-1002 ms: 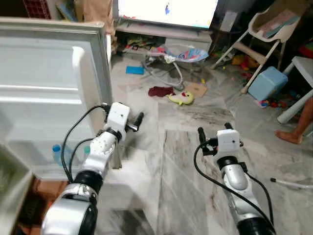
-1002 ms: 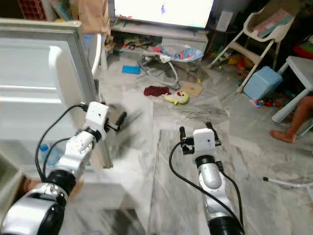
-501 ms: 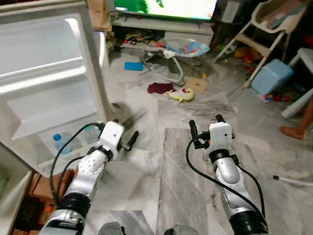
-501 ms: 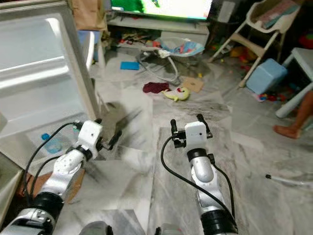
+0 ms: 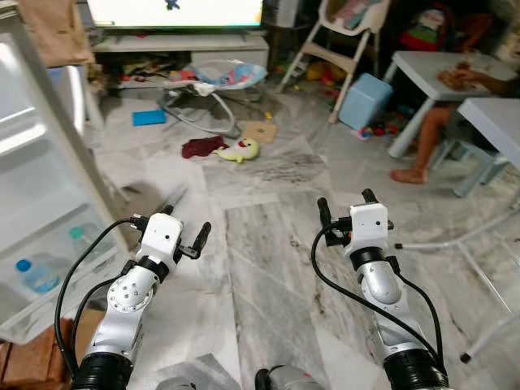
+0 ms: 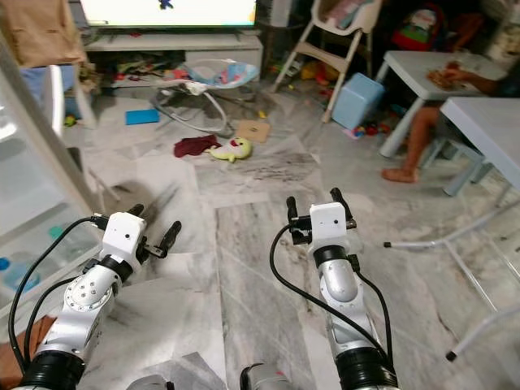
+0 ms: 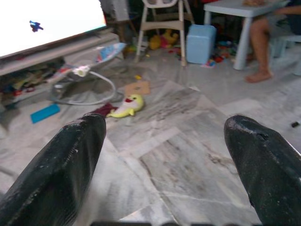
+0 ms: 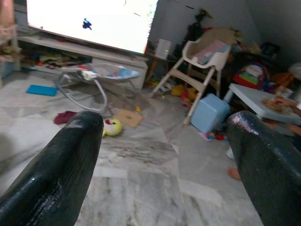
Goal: Restocking fridge
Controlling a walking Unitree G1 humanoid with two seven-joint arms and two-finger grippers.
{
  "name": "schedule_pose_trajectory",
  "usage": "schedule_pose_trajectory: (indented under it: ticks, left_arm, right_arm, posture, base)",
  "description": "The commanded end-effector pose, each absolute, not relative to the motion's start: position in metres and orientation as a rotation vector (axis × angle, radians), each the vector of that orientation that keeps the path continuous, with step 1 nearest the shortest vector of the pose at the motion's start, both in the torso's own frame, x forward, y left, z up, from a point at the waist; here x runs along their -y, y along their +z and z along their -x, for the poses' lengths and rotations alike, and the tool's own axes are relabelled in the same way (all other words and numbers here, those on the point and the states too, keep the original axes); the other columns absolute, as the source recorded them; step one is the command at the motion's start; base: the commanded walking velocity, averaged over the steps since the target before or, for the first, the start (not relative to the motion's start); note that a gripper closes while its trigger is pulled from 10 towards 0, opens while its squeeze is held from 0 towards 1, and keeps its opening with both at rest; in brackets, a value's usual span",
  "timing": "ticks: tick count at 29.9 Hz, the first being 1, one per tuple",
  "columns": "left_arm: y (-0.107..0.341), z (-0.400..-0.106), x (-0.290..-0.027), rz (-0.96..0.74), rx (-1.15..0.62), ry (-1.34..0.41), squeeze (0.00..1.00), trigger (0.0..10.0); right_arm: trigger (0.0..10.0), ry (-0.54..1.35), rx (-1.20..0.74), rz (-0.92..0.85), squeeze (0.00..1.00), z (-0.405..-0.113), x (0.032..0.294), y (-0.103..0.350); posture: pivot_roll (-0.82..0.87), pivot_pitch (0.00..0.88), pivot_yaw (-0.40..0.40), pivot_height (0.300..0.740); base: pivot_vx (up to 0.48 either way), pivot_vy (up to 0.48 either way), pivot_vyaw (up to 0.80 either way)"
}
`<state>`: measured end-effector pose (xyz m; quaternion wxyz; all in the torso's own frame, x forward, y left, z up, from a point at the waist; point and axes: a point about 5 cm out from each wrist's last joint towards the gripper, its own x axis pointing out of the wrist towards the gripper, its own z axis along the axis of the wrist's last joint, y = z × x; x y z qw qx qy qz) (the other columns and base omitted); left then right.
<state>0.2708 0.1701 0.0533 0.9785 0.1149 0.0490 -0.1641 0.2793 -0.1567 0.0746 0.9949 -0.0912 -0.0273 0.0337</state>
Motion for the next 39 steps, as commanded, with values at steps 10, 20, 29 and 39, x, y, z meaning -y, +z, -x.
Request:
schedule_pose_trajectory:
  ticks: [10, 20, 29, 39]
  left_arm:
    - [0.064, -0.285, -0.158, -0.233, -0.076, -0.352, 0.00, 10.0]
    - [0.067, -0.289, -0.169, -0.239, -0.076, -0.330, 0.00, 10.0]
    - [0.067, -0.293, -0.170, -0.231, -0.078, -0.314, 0.00, 10.0]
    - [0.075, -0.300, -0.176, -0.260, -0.041, -0.256, 0.00, 10.0]
  right_arm:
    - [10.0, 0.046, 0.055, 0.189, 0.00, -0.283, 0.162, 0.077]
    - [10.0, 0.046, 0.058, 0.187, 0.00, -0.281, 0.158, 0.076]
    - [10.0, 0.038, 0.061, 0.190, 0.00, -0.280, 0.160, 0.076]
    - [10.0, 0.057, 0.120, 0.213, 0.00, -0.286, 0.155, 0.089]
  posture:
    - [-0.01, 0.000, -0.068, 0.740]
    - [-0.01, 0.000, -0.066, 0.740]
    - [-0.01, 0.000, -0.062, 0.740]
    - [-0.01, 0.000, -0.062, 0.740]
  base:
    - [0.081, -0.362, -0.80]
    - [0.385, -0.196, -0.80]
    - [0.480, 0.000, -0.74]
    - [0.452, 0.000, -0.04]
